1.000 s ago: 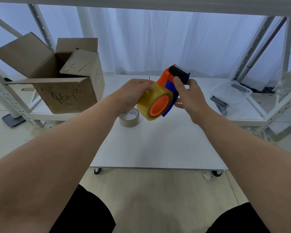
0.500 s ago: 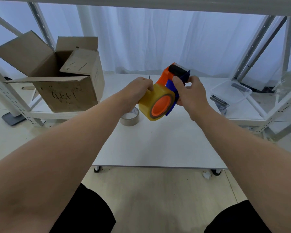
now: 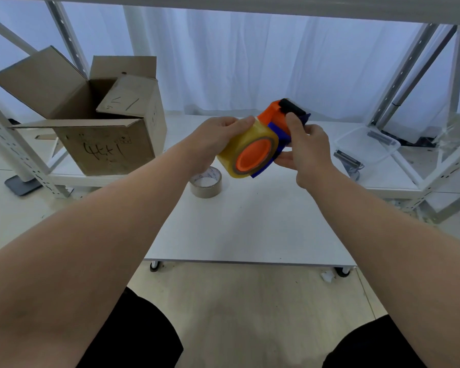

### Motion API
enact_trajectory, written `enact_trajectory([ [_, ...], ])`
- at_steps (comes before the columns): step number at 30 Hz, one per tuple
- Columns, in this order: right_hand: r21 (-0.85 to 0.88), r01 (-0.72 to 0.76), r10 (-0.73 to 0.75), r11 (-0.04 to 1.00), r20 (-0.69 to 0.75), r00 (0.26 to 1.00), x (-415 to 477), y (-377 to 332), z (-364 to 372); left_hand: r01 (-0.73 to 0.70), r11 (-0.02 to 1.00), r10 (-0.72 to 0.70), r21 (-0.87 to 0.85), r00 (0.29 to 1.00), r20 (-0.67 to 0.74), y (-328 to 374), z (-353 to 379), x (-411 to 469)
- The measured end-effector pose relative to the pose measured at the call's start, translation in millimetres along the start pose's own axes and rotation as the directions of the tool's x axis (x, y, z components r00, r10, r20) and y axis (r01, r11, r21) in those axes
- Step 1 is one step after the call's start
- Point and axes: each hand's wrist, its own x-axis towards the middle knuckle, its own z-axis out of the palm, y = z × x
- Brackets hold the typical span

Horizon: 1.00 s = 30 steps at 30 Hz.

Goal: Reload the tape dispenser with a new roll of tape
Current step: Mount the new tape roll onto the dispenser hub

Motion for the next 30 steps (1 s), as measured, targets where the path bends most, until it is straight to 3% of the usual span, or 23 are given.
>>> enact_trajectory([
  [8,0.165,-0.211,0.214,0.963,-0.004,0.977,8,1,-7,-0.06,0.979,0.071,-0.195,0.996,0.049,5,-3,-5],
  [16,0.18,-0.233,0.243,0.956,-0.033,0.97,7,3,-8,-0.054,0.977,0.069,-0.205,0.995,0.068,2,-5,-3],
  [22,0.025,-0.043,0.045,0.999,-0.087,0.995,5,2,-2,0.092,0.996,-0.092,0.0,0.993,-0.079,1,5,1],
  [30,-0.167,0.204,-0.218,0.965,-0.073,0.973,-5,-1,5,0.159,0.987,-0.153,0.03,0.979,-0.133,5,6,0],
])
